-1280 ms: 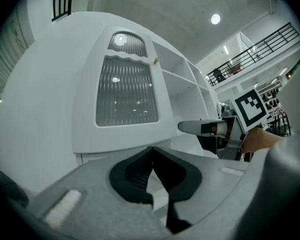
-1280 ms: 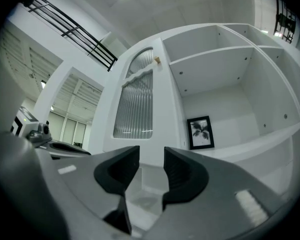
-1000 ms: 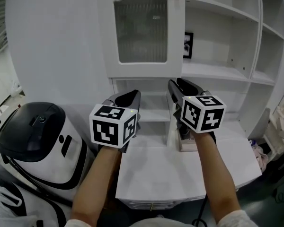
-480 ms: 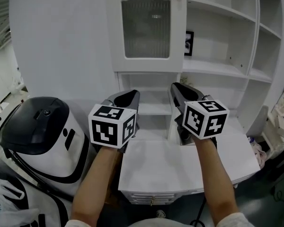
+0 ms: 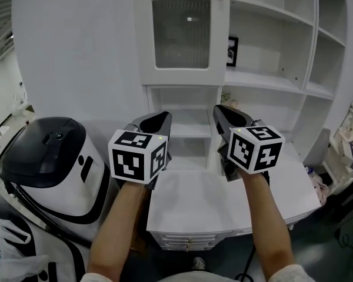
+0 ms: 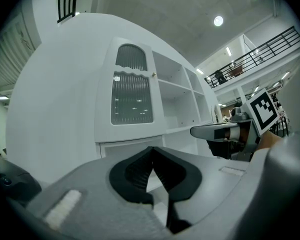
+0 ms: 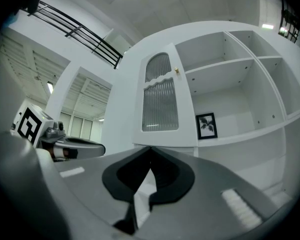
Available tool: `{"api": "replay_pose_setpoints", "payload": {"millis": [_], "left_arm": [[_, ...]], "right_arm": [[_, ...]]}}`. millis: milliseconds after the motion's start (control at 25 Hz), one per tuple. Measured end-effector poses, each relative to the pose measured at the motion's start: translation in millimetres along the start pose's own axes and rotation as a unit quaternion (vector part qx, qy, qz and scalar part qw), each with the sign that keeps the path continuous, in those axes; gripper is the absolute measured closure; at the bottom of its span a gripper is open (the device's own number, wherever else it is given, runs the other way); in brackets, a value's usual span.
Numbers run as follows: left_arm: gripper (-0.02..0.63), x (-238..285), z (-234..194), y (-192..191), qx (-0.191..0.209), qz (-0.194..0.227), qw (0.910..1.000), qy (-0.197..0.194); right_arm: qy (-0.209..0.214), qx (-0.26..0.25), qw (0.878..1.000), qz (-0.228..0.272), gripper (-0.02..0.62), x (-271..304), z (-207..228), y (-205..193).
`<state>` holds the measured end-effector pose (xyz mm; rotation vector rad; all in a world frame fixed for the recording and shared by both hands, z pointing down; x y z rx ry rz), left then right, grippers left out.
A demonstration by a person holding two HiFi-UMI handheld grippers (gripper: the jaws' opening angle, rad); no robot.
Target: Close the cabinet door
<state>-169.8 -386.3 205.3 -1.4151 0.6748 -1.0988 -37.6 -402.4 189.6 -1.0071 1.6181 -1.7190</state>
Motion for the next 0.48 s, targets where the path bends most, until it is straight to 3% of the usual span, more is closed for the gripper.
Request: {"api": "replay_pose_setpoints", "payload": {"millis": [480], "left_arm": [[0.603, -3.4, 11.1, 0.0, 0.001, 0.000, 1.0000, -0.002]], "right_arm": [[0.000, -0.002, 1.000, -0.002, 0.591, -10.5, 0.9, -2.4]]}}
Point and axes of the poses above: the fingertips, and each gripper's own axes: x forward along the fingers, z to its right, y out of its top, the point moved 1 cm from there along -x, backward along the fingers, and after that the axes turned 14 degrees about -z, right-handed, at the moved point
